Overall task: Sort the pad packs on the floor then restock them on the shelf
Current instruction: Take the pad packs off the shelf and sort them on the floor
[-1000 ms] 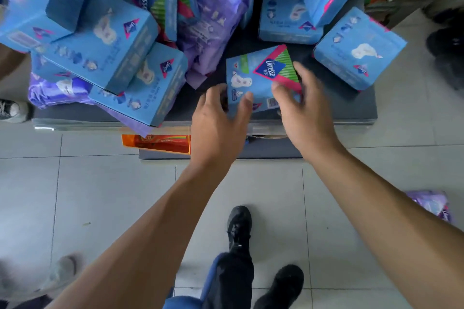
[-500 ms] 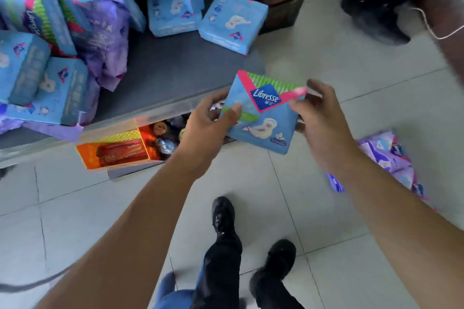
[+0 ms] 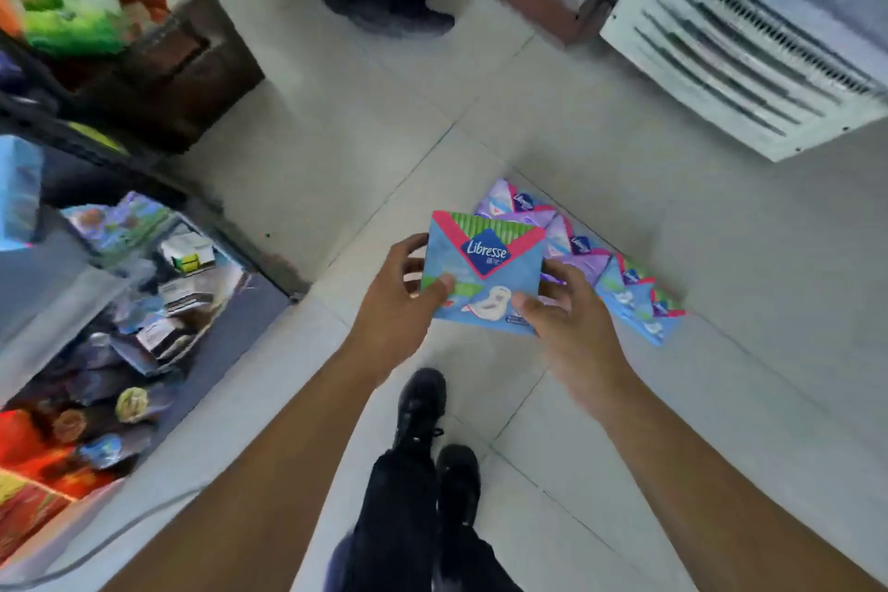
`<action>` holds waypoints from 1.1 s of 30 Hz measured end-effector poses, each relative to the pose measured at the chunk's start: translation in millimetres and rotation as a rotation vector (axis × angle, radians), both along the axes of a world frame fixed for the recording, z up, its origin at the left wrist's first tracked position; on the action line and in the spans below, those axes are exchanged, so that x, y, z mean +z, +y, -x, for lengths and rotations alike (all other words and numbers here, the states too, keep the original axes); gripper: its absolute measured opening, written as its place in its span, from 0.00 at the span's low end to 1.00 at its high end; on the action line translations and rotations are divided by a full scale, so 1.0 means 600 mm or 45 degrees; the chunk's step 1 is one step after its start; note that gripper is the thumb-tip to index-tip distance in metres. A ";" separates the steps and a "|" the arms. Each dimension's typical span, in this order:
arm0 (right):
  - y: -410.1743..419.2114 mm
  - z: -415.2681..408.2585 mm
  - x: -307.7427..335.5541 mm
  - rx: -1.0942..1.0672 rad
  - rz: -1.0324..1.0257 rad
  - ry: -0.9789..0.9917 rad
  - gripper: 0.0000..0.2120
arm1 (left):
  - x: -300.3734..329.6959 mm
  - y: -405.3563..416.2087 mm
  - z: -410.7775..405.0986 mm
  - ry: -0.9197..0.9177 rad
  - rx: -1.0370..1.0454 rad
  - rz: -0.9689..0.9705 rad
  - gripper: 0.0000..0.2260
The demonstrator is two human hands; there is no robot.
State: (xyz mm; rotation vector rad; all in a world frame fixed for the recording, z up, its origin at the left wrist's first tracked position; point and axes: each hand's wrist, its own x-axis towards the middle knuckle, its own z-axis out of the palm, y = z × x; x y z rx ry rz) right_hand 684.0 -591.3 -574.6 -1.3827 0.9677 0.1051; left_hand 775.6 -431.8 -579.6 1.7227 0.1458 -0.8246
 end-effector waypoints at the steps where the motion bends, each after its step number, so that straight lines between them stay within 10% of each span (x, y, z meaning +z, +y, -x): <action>1: -0.024 0.014 -0.010 -0.063 -0.005 0.025 0.17 | -0.012 -0.032 0.000 0.014 -0.075 -0.013 0.19; 16: -0.356 0.235 -0.191 -0.594 0.076 0.308 0.16 | -0.204 -0.458 0.124 0.092 -0.831 -0.130 0.21; 33: -0.620 0.395 -0.799 -0.812 0.121 0.489 0.19 | -0.718 -0.709 0.217 -0.931 -1.700 -0.753 0.26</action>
